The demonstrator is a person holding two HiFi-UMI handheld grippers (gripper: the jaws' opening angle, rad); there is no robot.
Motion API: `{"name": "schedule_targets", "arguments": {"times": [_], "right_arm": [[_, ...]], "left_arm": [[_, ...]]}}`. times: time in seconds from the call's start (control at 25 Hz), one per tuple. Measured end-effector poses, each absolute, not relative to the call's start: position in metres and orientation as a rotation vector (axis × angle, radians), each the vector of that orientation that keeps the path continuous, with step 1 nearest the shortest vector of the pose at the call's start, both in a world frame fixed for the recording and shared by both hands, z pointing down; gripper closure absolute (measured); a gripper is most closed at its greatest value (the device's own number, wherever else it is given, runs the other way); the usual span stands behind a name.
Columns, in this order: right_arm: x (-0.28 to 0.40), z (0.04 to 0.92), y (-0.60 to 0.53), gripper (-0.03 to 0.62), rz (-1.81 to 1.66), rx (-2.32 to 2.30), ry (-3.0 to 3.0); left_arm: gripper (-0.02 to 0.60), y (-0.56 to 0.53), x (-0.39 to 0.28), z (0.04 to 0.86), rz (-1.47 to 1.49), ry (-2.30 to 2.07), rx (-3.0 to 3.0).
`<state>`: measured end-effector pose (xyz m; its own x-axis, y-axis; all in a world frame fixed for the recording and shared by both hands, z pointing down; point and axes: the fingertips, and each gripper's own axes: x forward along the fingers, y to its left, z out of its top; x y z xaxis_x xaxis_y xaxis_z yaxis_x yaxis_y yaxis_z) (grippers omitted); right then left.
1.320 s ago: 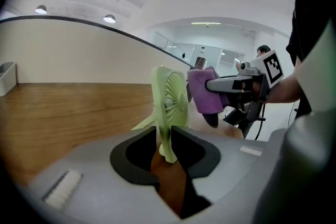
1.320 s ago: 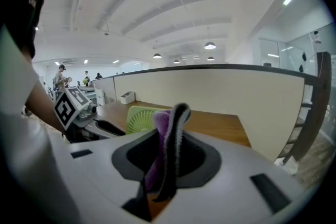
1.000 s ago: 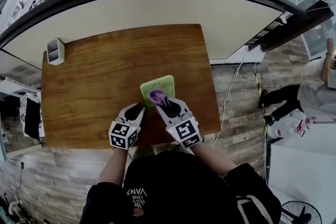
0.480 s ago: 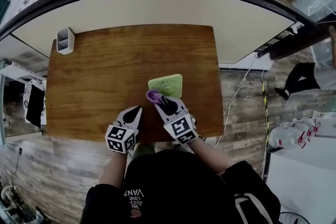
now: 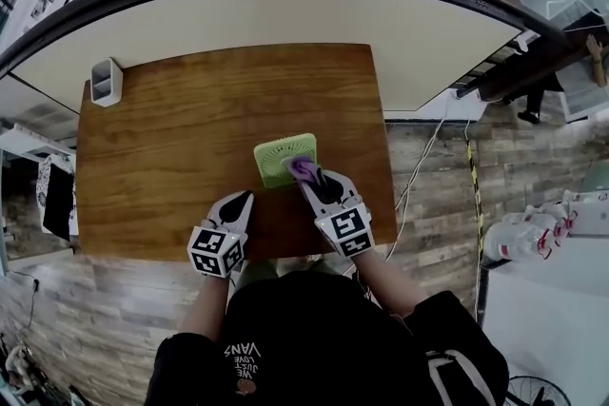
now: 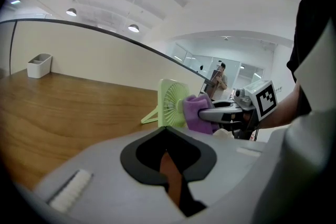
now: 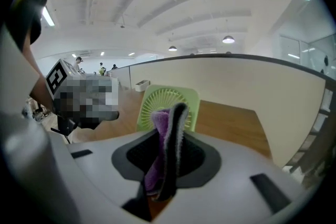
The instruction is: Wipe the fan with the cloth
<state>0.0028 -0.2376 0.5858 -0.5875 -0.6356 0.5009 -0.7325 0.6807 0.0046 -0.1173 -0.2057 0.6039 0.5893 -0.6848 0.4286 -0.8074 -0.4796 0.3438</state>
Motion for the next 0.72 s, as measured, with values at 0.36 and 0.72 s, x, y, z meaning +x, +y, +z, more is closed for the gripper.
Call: {"name": "schedule_targets", "arguments": {"times": [0.36,0.72], "right_arm": [[0.052,0.592,-0.255,0.5,0.37,1.25,-2.334],[0.015,0.592,-0.228,0.5,0.391,1.126,-2.389]], "left_arm": [[0.571,-0.201,-0.115,0.601,0.322,-1.186,2.312],[0.571,-0.193,-0.126,0.599,0.303,-1.221,2.288]]}}
